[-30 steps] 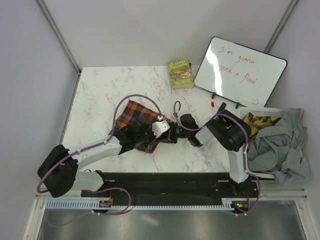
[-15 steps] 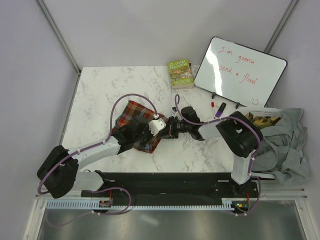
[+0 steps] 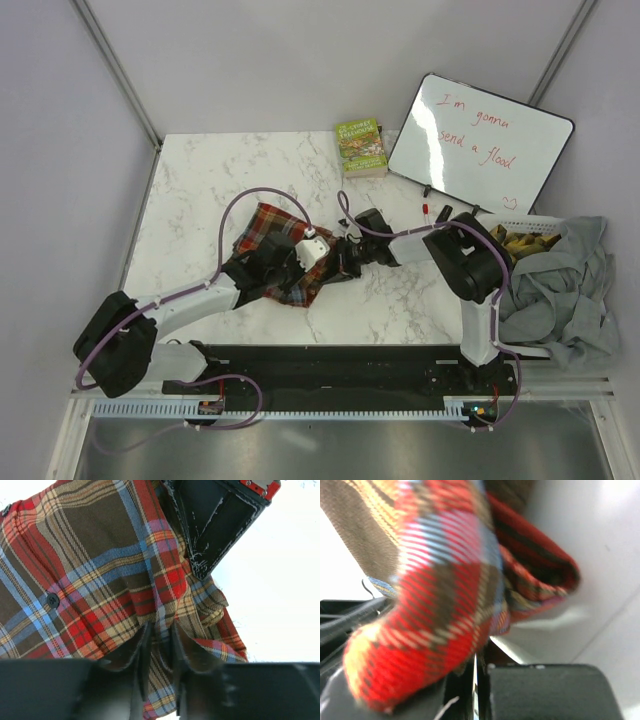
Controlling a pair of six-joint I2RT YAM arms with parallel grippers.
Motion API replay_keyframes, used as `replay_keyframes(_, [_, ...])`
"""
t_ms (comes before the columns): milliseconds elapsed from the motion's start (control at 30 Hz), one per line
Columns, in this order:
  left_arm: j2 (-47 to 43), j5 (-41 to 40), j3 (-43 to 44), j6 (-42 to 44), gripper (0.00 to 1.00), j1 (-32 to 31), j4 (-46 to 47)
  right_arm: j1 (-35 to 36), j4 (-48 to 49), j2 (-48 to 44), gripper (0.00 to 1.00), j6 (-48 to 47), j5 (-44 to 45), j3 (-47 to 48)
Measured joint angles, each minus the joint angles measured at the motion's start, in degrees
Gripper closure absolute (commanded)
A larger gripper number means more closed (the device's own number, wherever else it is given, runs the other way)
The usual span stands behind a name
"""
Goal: Fold and stack the long sleeve shirts
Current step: Fold the shirt
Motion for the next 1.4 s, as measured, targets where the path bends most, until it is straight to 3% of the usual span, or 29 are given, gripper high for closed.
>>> replay_keyframes(67, [-0.79, 0.63, 0.2, -0.44, 0.46, 0.44, -1.42, -0.04, -3.39, 0.24, 1.0, -2.89, 0.22, 2.14])
replay_keyframes(100, [-1.79, 2.03, 0.39, -0.76, 0.37, 1.16, -2.47, -0.13, -5.18, 0.31, 1.0, -4.42, 0.59, 3.21])
replay_keyframes(200, [-6.1, 5.51, 0.98, -0.83, 0.33, 4.37, -5.33, -0.63, -11.5, 0.48, 1.0, -11.17, 2.64, 7.43])
replay_keyframes(367, [-9.86, 11.72, 3.19, 0.52, 0.34, 13.92, -9.31, -1.42, -17.68, 0.44, 1.0, -20.35, 5.64, 11.3])
replay_keyframes(500, [-3.98, 15.17, 6.16, 2.75, 0.39, 22.12, -12.2, -1.75, -22.03, -0.07, 0.99, -27.43, 6.73, 12.85])
replay_keyframes(600, [2.29, 16.48, 8.68, 4.26, 0.46, 24.83, -14.36, -2.1, -25.35, -0.09, 0.99, -31.76, 7.34, 14.32])
replay_keyframes(833, [11.13, 19.71, 10.25, 8.02, 0.59, 23.41, -18.71, -2.86, -31.06, -0.07, 1.0, -39.23, 9.4, 17.2])
replay_keyframes(1033, [10.69, 21.38, 7.85, 10.32, 0.65, 13.99, -21.59, -3.85, -34.75, 0.96, 1.0, -46.56, 11.28, 20.65])
replay_keyframes(1133, [8.26, 25.92, 7.8, 11.04, 0.49, 11.45, -25.53, -3.93, -36.11, 1.7, 1.0, -51.49, 11.52, 22.43])
replay_keyframes(1167, [7.3, 27.61, 8.04, 11.28, 0.34, 12.17, -26.71, -3.93, -36.63, 1.99, 1.0, -53.31, 11.56, 23.06])
replay_keyframes(1333, [5.31, 36.7, 17.0, 10.6, 0.01, 26.93, -31.1, -3.98, -40.68, 5.07, 1.0, -62.01, 11.04, 28.89])
replay_keyframes(1400, [9.09, 39.54, 24.13, 10.84, 0.01, 32.79, -32.06, -3.98, -42.86, 7.5, 1.0, -65.88, 10.78, 33.05])
